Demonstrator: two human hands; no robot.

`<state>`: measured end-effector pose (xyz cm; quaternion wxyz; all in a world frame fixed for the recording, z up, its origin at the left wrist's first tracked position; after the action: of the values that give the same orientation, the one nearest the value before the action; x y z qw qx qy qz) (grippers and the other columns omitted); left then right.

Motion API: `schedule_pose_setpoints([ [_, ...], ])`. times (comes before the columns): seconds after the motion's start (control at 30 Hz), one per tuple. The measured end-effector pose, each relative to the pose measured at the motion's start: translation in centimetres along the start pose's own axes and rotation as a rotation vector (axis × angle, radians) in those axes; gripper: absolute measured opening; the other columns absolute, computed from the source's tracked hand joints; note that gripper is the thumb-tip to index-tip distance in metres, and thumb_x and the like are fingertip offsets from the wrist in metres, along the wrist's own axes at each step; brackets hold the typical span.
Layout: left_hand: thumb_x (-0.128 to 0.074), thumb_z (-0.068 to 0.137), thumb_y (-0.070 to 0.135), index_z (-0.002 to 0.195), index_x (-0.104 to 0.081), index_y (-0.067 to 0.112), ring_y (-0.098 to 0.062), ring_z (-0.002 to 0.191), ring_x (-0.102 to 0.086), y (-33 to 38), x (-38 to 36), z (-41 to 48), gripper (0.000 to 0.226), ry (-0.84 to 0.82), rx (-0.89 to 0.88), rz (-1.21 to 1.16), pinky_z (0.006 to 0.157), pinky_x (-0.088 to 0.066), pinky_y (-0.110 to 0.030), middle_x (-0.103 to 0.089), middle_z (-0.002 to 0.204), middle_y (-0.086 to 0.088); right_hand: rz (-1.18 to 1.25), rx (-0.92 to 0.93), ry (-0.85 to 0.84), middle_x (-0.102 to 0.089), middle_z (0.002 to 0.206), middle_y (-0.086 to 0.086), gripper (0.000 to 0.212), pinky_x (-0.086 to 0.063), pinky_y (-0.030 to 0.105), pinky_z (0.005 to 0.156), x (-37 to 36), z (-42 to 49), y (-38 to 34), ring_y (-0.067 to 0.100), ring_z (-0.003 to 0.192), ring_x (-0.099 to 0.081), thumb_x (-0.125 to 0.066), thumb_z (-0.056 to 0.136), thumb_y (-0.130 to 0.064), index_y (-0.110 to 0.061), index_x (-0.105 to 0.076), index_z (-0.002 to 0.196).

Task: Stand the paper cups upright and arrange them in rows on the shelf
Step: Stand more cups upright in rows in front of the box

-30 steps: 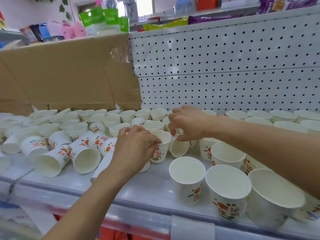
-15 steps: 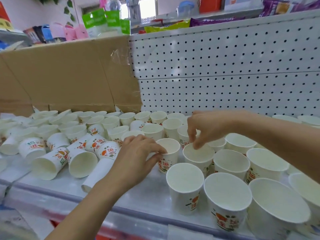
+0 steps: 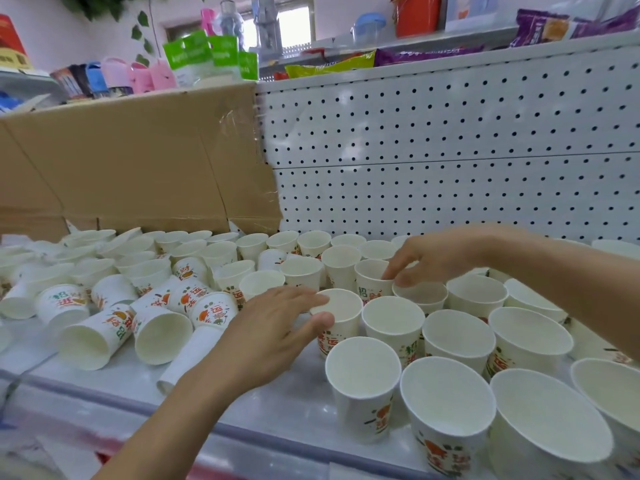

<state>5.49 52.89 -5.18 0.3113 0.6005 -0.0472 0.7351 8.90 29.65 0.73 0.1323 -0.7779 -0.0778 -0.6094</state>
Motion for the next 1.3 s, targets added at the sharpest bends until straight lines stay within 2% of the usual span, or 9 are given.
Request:
schedule_pose_setpoints([
  [0.1, -0.033, 0.087, 0.069, 0.133, -0.052, 0.039, 0.0, 0.13, -0.037, 0.6, 0.3, -0.3, 0.059, -0.012, -0.019, -0.11, 0.11, -0.03, -0.029, -0.047, 0.141, 0.019, 0.028, 0.015, 0.047, -0.057, 0.131, -0.015, 0.029, -0.037, 0.025, 0.094, 0.4, 0.0, -0.3, 0.011, 0.112, -0.053, -0.05, 0.098, -0.029, -0.036, -0.064, 0.122],
  [0.33, -0.038, 0.088, 0.054, 0.128, -0.056, 0.037, 0.008, 0.121, -0.041, -0.7, 2.2, -2.2, 0.047, 0.182, 0.045, -0.27, 0.105, -0.032, -0.023, -0.052, 0.129, 0.025, -0.019, 0.029, 0.116, -0.057, 0.132, -0.013, 0.029, -0.038, 0.03, 0.104, 0.6, 1.2, -0.8, 0.013, 0.116, -0.054, -0.05, 0.098, -0.027, -0.033, -0.064, 0.122],
  [0.47, -0.036, 0.092, 0.051, 0.129, -0.056, 0.036, 0.005, 0.118, -0.043, -3.8, 3.9, -4.0, 0.044, 0.222, 0.155, -0.282, 0.092, -0.032, -0.009, -0.052, 0.127, 0.024, -0.042, 0.051, 0.19, -0.058, 0.129, -0.013, 0.028, -0.035, 0.022, 0.09, 0.9, 1.1, -1.8, 0.007, 0.104, -0.051, -0.049, 0.098, -0.026, -0.032, -0.064, 0.121],
  [0.63, -0.044, 0.096, 0.04, 0.127, -0.058, 0.034, 0.001, 0.117, -0.047, -6.6, 5.0, -5.2, 0.034, 0.206, 0.183, -0.252, 0.092, -0.036, -0.014, -0.055, 0.125, 0.019, -0.028, 0.162, 0.264, -0.056, 0.127, -0.017, 0.025, -0.039, 0.026, 0.098, 1.0, 0.3, -6.0, 0.004, 0.11, -0.051, -0.054, 0.095, -0.034, -0.038, -0.063, 0.119],
  [0.73, -0.049, 0.092, 0.047, 0.122, -0.058, 0.035, -0.002, 0.104, -0.05, -7.7, 5.4, -6.3, 0.034, 0.27, 0.184, -0.126, 0.092, -0.043, -0.03, -0.055, 0.112, 0.019, -0.009, 0.252, 0.262, -0.058, 0.12, -0.023, 0.027, -0.044, 0.027, 0.098, 0.9, -0.5, -9.9, -0.002, 0.106, -0.052, -0.058, 0.091, -0.04, -0.041, -0.063, 0.118],
  [0.83, -0.051, 0.077, 0.066, 0.119, -0.05, 0.034, -0.006, 0.092, -0.051, -7.9, 5.3, -8.0, 0.052, 0.296, 0.246, 0.037, 0.08, -0.047, -0.034, -0.051, 0.104, 0.017, -0.034, 0.327, 0.273, -0.061, 0.11, -0.021, 0.025, -0.046, 0.024, 0.09, 0.6, -0.9, -14.2, -0.003, 0.1, -0.054, -0.06, 0.089, -0.043, -0.038, -0.065, 0.113],
  [0.97, -0.052, 0.071, 0.075, 0.133, -0.024, 0.035, -0.016, 0.112, -0.05, -8.5, 4.0, -8.7, 0.079, 0.156, 0.234, 0.215, 0.08, -0.046, -0.033, -0.045, 0.123, 0.011, -0.12, 0.331, 0.288, -0.064, 0.09, -0.014, 0.021, -0.051, 0.034, 0.079, -1.2, 0.6, -19.2, 0.005, 0.084, -0.057, -0.057, 0.089, -0.045, -0.032, -0.07, 0.099],
  [1.17, -0.054, 0.082, 0.061, 0.135, -0.017, 0.033, -0.019, 0.1, -0.057, -10.8, 3.0, -9.0, 0.071, 0.084, 0.133, -0.074, 0.079, -0.048, -0.034, -0.052, 0.123, 0.006, -0.097, 0.135, 0.314, -0.067, 0.088, 0.002, 0.038, -0.051, 0.043, 0.074, -4.0, 3.3, -22.1, 0.019, 0.083, -0.059, -0.05, 0.09, -0.047, -0.014, -0.068, 0.088],
  [1.3, -0.053, 0.082, 0.063, 0.139, -0.013, 0.035, -0.02, 0.1, -0.058, -10.8, 2.7, -9.0, 0.075, 0.055, -0.006, -0.21, 0.082, -0.049, -0.037, -0.053, 0.126, 0.006, 0.049, 0.087, 0.362, -0.06, 0.091, -0.006, 0.025, -0.046, 0.028, 0.073, -4.1, 2.4, -22.4, 0.007, 0.08, -0.053, -0.058, 0.088, -0.042, -0.02, -0.068, 0.092],
])
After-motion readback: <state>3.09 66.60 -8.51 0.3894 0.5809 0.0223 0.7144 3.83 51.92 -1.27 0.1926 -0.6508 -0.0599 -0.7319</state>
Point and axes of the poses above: each hand's wrist, its own z-axis towards the middle knuckle, its own x-axis out of the back of the hand, y = z × x, the point moved 3 cm from there along z, towards the middle knuckle
